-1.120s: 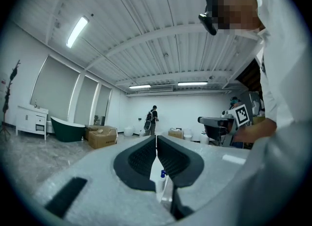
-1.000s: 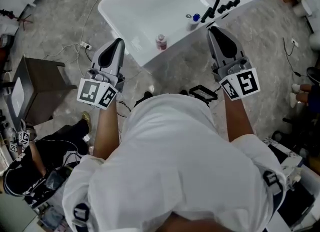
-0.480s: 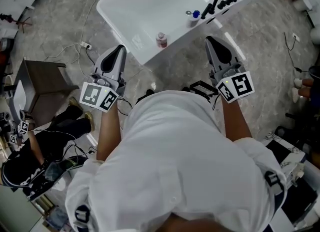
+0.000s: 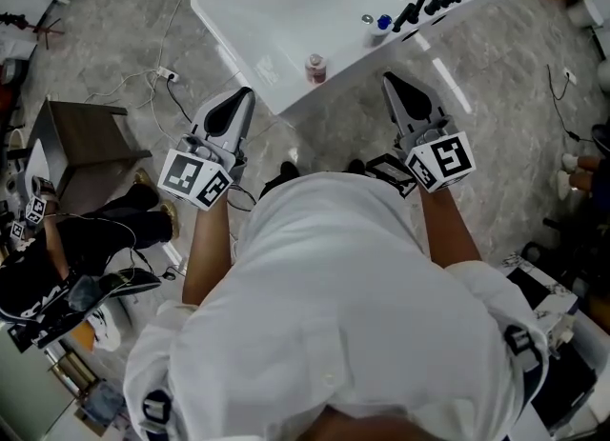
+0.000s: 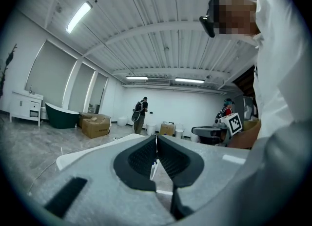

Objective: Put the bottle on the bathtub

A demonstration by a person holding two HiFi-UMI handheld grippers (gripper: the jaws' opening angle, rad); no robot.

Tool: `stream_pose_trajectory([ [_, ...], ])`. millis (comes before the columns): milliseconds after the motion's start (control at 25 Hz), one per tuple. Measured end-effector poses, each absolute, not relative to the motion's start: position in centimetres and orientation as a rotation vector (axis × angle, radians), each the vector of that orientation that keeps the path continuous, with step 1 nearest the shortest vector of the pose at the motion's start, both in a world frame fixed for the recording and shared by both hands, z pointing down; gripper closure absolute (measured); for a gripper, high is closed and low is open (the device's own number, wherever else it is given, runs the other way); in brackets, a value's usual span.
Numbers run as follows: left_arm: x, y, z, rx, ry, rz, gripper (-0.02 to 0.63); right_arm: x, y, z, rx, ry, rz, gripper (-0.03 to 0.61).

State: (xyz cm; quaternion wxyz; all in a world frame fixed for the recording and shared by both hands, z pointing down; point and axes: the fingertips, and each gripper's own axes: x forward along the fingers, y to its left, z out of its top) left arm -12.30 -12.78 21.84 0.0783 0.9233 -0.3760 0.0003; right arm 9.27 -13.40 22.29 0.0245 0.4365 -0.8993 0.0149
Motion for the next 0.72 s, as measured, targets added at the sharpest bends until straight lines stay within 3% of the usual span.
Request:
stream_pose_trajectory([
  [720, -14.6, -11.8, 23.7, 2.755, -1.029, 0.019, 0.592, 3.2, -13.3, 23.6, 1.195, -2.799, 0.091, 0.565],
])
